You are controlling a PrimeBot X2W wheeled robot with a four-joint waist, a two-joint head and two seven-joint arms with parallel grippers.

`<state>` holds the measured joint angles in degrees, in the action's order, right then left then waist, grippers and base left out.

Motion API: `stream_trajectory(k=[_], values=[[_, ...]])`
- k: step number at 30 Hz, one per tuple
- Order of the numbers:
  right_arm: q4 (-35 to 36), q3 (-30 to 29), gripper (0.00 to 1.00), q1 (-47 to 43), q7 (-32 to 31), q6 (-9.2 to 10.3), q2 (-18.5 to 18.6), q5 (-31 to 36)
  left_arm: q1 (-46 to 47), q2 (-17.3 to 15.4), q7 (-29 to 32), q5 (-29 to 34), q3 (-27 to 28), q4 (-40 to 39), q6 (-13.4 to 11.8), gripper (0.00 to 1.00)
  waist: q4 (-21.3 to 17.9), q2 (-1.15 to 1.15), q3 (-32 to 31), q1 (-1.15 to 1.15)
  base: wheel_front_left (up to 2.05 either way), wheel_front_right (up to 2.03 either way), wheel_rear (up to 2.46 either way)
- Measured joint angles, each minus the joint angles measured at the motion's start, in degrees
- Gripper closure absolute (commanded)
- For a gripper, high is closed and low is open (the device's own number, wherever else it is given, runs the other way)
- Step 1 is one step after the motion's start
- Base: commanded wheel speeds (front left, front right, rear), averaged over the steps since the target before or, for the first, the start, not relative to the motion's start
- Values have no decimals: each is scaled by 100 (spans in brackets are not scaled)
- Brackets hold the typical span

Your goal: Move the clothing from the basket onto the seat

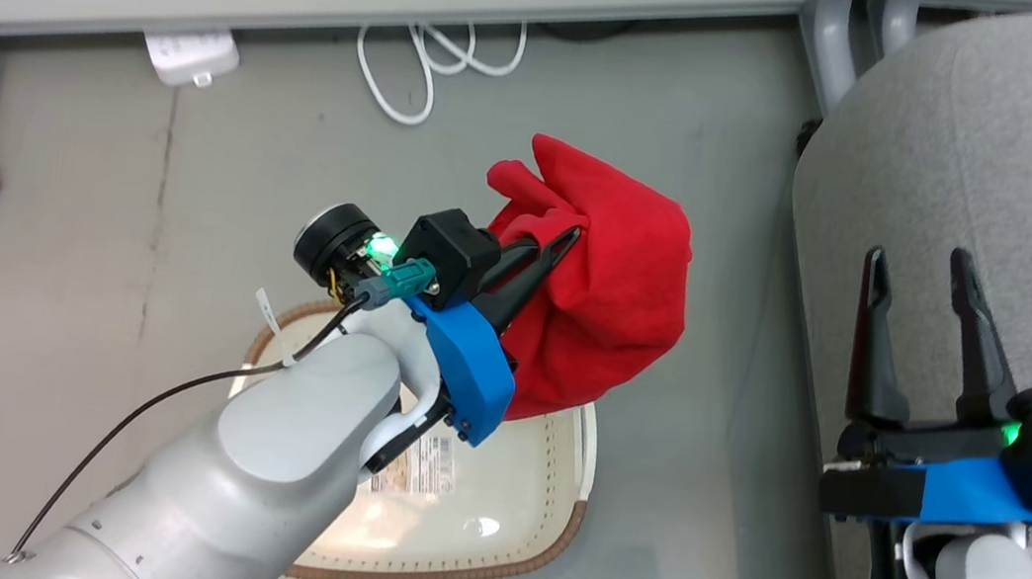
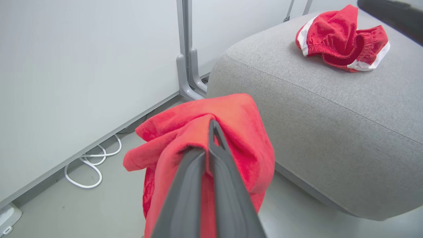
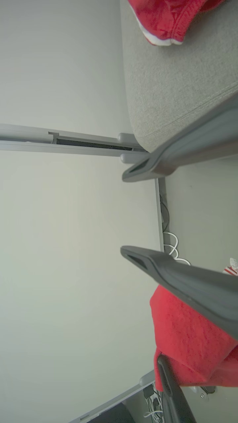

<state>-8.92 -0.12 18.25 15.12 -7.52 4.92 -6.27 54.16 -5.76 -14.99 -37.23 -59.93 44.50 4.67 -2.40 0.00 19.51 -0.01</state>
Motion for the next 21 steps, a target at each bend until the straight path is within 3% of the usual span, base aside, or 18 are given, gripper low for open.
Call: stream_trajectory(k=[21], values=[[-221,138,0,-887,0,0,-44,-32,-400,-76,0,334,431,-1040,-109,100,30,0,-1377,0,0,0,0]])
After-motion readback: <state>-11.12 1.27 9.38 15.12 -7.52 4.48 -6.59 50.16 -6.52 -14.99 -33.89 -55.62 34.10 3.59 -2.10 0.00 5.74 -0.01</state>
